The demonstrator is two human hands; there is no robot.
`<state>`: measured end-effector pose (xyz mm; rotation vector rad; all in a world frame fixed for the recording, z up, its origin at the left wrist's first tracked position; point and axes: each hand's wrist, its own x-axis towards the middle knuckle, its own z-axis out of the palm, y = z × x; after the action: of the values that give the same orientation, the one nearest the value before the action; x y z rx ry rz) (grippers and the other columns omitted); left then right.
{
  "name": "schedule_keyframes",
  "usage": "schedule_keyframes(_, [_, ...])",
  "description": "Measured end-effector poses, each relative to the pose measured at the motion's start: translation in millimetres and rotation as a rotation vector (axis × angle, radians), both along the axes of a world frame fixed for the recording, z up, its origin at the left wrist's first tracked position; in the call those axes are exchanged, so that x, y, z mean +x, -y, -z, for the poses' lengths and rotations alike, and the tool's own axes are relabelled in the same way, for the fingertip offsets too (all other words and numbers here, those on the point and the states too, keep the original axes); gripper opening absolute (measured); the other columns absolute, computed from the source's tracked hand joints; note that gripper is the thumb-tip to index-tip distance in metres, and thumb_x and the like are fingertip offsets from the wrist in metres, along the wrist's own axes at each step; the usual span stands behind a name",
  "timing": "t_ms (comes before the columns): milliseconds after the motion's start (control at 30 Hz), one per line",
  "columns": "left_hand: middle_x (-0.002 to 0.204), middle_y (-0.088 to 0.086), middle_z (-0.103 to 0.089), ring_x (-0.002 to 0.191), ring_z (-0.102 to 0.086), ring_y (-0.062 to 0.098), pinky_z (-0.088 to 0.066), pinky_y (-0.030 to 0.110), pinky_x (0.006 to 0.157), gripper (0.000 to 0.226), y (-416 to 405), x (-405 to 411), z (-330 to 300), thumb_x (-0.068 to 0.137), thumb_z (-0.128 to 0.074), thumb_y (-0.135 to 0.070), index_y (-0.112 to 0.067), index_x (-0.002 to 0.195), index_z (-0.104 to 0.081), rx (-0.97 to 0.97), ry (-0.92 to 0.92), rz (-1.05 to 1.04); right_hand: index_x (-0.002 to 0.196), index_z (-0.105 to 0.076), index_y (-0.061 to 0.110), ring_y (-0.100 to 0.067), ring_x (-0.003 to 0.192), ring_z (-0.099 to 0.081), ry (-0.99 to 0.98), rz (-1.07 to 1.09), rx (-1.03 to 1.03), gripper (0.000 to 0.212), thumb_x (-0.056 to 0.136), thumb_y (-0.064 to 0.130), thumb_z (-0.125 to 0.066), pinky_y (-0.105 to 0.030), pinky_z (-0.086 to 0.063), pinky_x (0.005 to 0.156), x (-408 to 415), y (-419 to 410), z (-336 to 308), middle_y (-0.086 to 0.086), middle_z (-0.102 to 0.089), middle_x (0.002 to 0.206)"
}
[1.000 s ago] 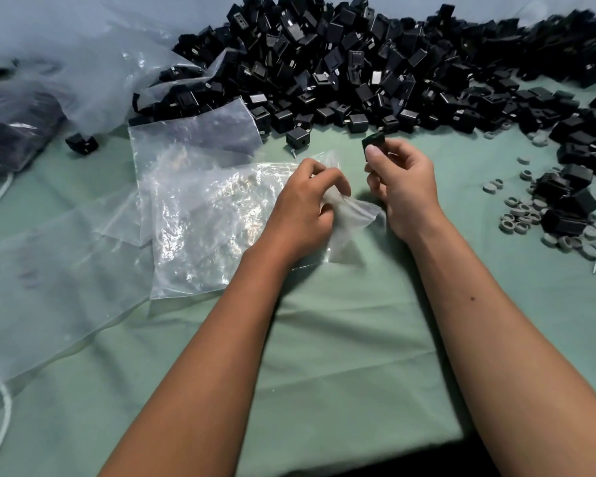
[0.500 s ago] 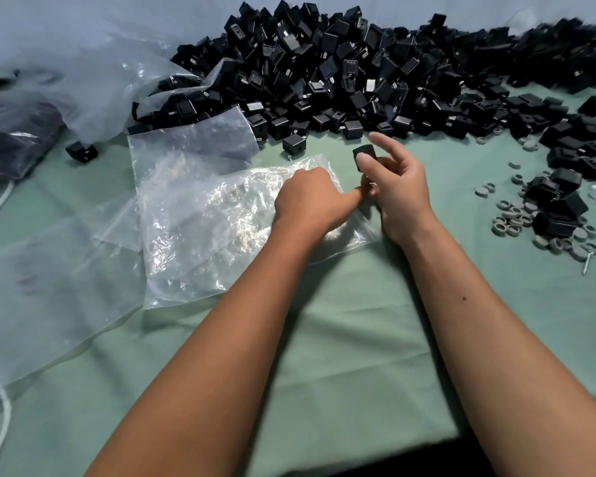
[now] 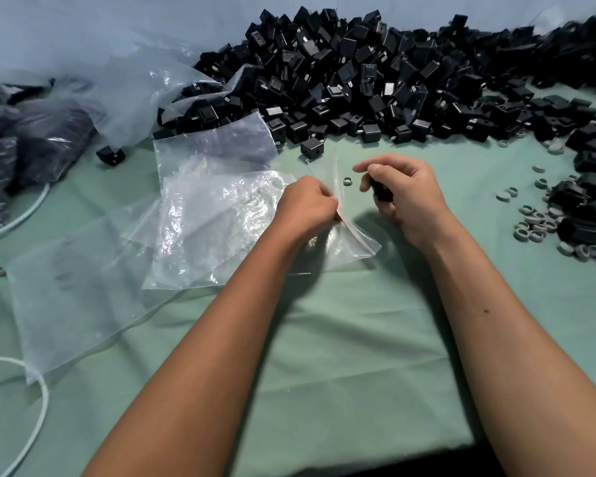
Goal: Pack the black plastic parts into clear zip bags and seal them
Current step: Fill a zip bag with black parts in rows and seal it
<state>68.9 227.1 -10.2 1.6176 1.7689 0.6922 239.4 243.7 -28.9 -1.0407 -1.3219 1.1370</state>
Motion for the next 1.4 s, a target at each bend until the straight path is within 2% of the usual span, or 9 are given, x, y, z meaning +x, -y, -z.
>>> schedule_keyframes(167, [0.067, -0.007, -0.072, 0.076, -0.068, 0.016, -0.054, 0.034, 0.077, 0.028, 1.1, -5.3, 11.5, 0.092, -0.071, -0.025, -0.023, 0.065, -0.075, 0.092, 0.169, -0.059, 0.079, -0.077, 0.017, -0.007, 0.053, -0.046, 0.371, 0.021, -0.036, 0.041, 0.085, 0.057, -0.073, -0.023, -0.037, 0.053, -3.5, 0.0, 4.6, 0.006, -0.055, 0.061])
schedule_keyframes(267, [0.074, 0.000, -0.071, 0.080, -0.067, 0.026, -0.055, 0.042, 0.083, 0.025, 3.2, -5.7, 19.5, 0.094, -0.068, -0.021, -0.021, 0.070, -0.073, 0.182, 0.208, -0.017, 0.078, -0.078, 0.016, -0.007, 0.055, -0.048, 0.437, 0.034, -0.040, 0.028, 0.085, 0.042, -0.079, -0.026, -0.039, 0.058, -11.0, -1.5, 5.7, 0.011, -0.057, 0.057])
schedule_keyframes(367, [0.078, -0.004, -0.062, 0.076, -0.056, 0.019, -0.050, 0.039, 0.079, 0.021, 4.2, -5.2, 25.6, 0.095, -0.069, -0.020, -0.021, 0.074, -0.069, 0.267, 0.167, 0.027, 0.083, -0.080, 0.015, 0.007, 0.054, -0.053, 0.476, 0.115, -0.027, 0.012, 0.086, 0.027, -0.080, -0.019, -0.043, 0.060, -14.3, -5.3, 7.2, 0.021, -0.063, 0.056])
schedule_keyframes(500, [0.081, -0.003, -0.061, 0.076, -0.055, 0.017, -0.047, 0.035, 0.076, 0.018, 4.7, -7.0, 29.6, 0.094, -0.070, -0.019, -0.021, 0.076, -0.070, 0.320, 0.172, 0.057, 0.083, -0.080, 0.017, 0.007, 0.053, -0.052, 0.485, 0.108, -0.005, 0.012, 0.087, 0.028, -0.079, -0.012, -0.041, 0.056, -16.5, -4.6, 6.5, 0.022, -0.062, 0.054])
schedule_keyframes(900, [0.067, 0.003, -0.063, 0.061, -0.054, 0.012, -0.043, 0.027, 0.061, 0.019, 14.0, -13.0, 21.0, 0.073, -0.059, -0.022, -0.011, 0.061, -0.067, 0.420, 0.441, -0.207, 0.091, -0.074, 0.021, -0.018, 0.078, -0.064, 0.748, 0.416, 0.107, 0.011, 0.086, 0.031, -0.072, -0.028, -0.047, 0.071, -23.8, 4.2, -0.7, 0.003, -0.067, 0.078])
schedule_keyframes(1067, [0.073, -0.001, -0.064, 0.065, -0.057, 0.014, -0.050, 0.033, 0.068, 0.020, 12.1, -10.9, 25.1, 0.083, -0.065, -0.019, -0.010, 0.067, -0.071, 0.414, 0.289, -0.116, 0.119, -0.062, 0.010, -0.015, 0.073, -0.057, 0.109, -0.101, -0.007, 0.029, 0.090, 0.014, -0.059, -0.025, -0.041, 0.049, -7.8, 11.1, -23.1, -0.001, -0.054, 0.090])
schedule_keyframes(1167, [0.079, 0.000, -0.065, 0.070, -0.060, 0.018, -0.051, 0.034, 0.071, 0.021, 11.7, -11.0, 26.7, 0.086, -0.064, -0.022, -0.012, 0.069, -0.071, 0.420, 0.257, -0.096, 0.124, -0.061, 0.007, -0.020, 0.068, -0.066, 0.250, -0.259, -0.077, 0.027, 0.097, 0.011, -0.067, -0.030, -0.050, 0.045, -7.1, 15.5, -24.3, -0.009, -0.060, 0.092])
schedule_keyframes(1300, [0.077, 0.001, -0.061, 0.069, -0.057, 0.021, -0.049, 0.036, 0.069, 0.021, 14.1, -8.1, 22.9, 0.087, -0.065, -0.014, -0.011, 0.066, -0.064, 0.461, 0.249, -0.056, 0.103, -0.065, 0.015, -0.019, 0.051, -0.061, 0.493, -0.142, -0.065, 0.020, 0.089, 0.016, -0.080, -0.036, -0.055, 0.047, -7.7, 14.8, -16.3, -0.016, -0.068, 0.083])
schedule_keyframes(1400, [0.076, -0.001, -0.058, 0.070, -0.056, 0.019, -0.046, 0.033, 0.067, 0.021, 16.7, -5.4, 17.6, 0.087, -0.064, -0.012, -0.010, 0.066, -0.063, 0.486, 0.250, -0.010, 0.106, -0.073, 0.021, -0.021, 0.066, -0.069, 0.429, -0.244, -0.063, 0.029, 0.087, -0.001, -0.077, -0.035, -0.059, 0.062, -3.9, 15.1, -16.8, -0.017, -0.071, 0.092])
